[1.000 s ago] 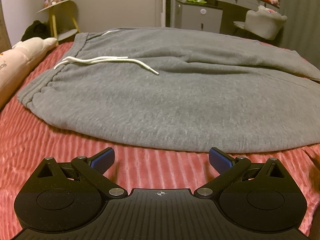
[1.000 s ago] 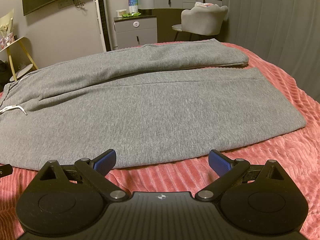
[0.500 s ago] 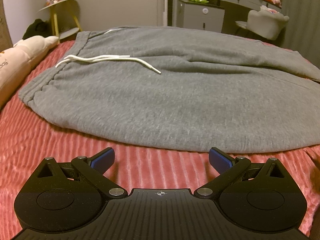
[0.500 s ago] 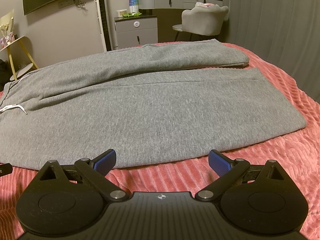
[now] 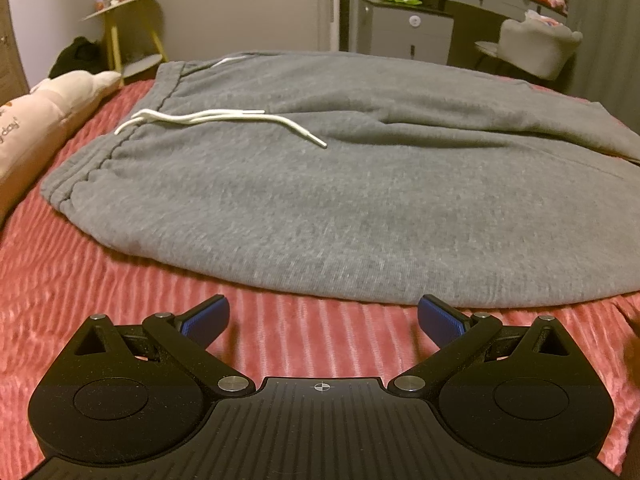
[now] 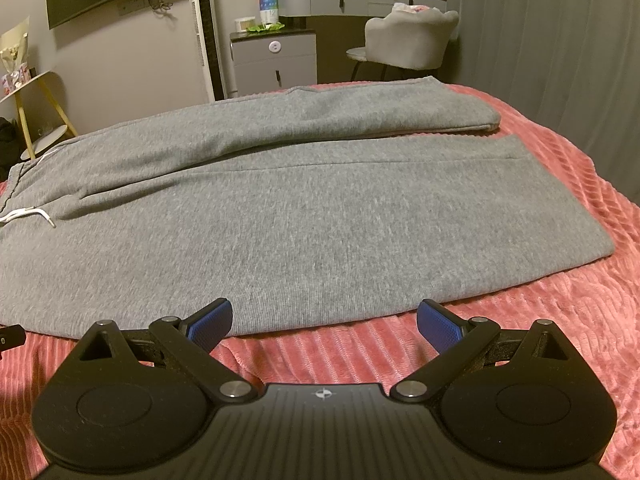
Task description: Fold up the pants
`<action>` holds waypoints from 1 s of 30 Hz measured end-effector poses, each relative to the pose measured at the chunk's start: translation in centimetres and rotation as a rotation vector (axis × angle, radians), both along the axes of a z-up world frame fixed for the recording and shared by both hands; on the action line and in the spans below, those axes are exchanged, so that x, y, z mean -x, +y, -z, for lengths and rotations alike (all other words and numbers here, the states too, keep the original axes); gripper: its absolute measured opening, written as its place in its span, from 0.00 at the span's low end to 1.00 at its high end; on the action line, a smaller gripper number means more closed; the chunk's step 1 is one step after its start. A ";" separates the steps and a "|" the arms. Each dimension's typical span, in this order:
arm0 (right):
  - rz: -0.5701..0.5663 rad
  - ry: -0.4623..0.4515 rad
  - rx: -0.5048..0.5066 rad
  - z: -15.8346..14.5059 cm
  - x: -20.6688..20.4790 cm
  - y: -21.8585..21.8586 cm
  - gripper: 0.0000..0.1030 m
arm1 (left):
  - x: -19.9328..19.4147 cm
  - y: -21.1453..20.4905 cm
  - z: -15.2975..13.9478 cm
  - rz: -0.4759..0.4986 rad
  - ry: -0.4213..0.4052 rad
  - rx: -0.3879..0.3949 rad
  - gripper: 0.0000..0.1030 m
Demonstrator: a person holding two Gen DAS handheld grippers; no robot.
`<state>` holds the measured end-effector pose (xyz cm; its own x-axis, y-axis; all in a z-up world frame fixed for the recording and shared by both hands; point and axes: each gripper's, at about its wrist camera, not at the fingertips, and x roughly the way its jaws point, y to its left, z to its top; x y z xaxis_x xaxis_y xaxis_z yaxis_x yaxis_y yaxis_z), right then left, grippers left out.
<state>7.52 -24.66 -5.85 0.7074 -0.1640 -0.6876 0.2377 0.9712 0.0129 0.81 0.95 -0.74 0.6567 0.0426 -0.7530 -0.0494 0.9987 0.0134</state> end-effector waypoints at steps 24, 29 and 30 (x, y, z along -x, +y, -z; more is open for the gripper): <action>0.112 0.026 -0.204 1.7 -5.4 -6.6 0.96 | -2.1 2.0 -4.2 -0.276 -0.142 0.090 1.00; 0.118 0.121 -0.148 4.8 -9.7 -9.1 0.96 | -7.2 2.0 -4.8 -0.383 -0.150 0.000 1.00; 0.120 0.124 -0.181 5.2 -9.9 -9.7 0.96 | -8.2 1.9 -4.6 -0.401 -0.144 -0.030 1.00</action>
